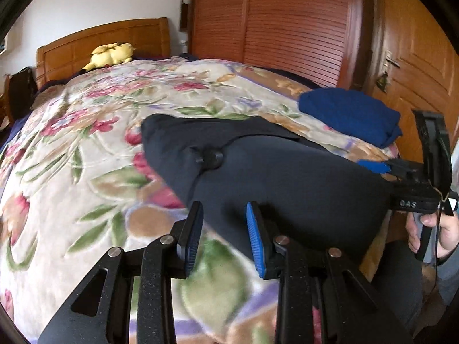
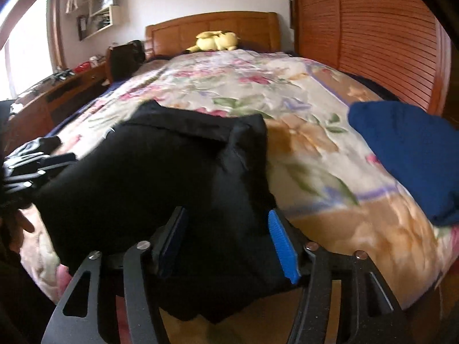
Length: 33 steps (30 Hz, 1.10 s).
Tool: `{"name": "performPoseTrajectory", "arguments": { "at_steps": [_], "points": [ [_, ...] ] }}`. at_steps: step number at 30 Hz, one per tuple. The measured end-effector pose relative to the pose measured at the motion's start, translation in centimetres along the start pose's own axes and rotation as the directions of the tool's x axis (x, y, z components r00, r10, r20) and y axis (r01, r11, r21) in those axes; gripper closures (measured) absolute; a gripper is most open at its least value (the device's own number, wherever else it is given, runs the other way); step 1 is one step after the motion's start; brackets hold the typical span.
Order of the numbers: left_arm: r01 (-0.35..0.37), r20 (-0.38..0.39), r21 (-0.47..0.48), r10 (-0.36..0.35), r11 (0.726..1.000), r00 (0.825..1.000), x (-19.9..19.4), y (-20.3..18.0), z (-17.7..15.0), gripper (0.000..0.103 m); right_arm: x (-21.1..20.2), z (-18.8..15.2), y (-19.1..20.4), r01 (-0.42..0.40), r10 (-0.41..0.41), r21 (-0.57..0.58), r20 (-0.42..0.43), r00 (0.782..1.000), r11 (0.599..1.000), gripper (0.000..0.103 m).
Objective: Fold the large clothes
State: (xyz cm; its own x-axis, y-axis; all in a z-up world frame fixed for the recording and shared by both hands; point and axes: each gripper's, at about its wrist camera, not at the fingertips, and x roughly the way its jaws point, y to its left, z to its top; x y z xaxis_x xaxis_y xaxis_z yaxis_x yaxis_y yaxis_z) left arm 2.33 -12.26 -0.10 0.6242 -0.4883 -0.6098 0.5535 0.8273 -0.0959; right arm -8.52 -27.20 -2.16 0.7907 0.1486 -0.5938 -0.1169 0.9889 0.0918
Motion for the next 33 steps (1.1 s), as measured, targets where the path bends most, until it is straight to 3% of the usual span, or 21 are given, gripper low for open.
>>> {"name": "performPoseTrajectory", "arguments": {
  "at_steps": [7,9,10,14,23,30,33],
  "points": [
    [-0.067,0.016,-0.082,0.069,0.994,0.998,1.1,4.2,1.5,0.069,1.0,0.8,-0.5,0.006,-0.006,0.006,-0.035,0.999,1.000,0.026],
    [-0.083,0.002,-0.082,0.083,0.993,0.997,2.2,5.0,2.2,0.069,1.0,0.8,-0.4,0.030,-0.029,0.009,-0.032,0.999,1.000,0.013],
    [-0.087,-0.005,-0.083,0.087,0.993,0.996,2.8,5.3,2.5,0.069,1.2,0.8,-0.4,0.027,-0.026,0.022,-0.032,0.999,0.999,0.011],
    [-0.063,-0.035,-0.112,0.059,0.992,0.998,5.4,6.6,4.0,0.069,2.3,0.8,-1.0,-0.050,0.056,0.086,-0.074,0.996,0.995,0.011],
    [-0.047,-0.096,-0.100,0.038,0.994,0.995,10.1,7.3,5.9,0.068,3.7,1.4,-1.2,-0.106,0.114,0.086,-0.097,0.989,0.991,0.011],
    [-0.104,-0.145,-0.060,0.095,0.993,0.985,12.1,7.7,5.9,0.067,5.4,1.6,-1.0,-0.132,0.140,0.070,-0.108,0.984,0.989,0.011],
    [-0.085,-0.160,-0.082,0.071,0.993,0.985,12.3,8.5,5.7,0.066,5.6,1.6,-0.9,-0.136,0.142,0.065,-0.105,0.984,0.989,0.011]
  ]
}}
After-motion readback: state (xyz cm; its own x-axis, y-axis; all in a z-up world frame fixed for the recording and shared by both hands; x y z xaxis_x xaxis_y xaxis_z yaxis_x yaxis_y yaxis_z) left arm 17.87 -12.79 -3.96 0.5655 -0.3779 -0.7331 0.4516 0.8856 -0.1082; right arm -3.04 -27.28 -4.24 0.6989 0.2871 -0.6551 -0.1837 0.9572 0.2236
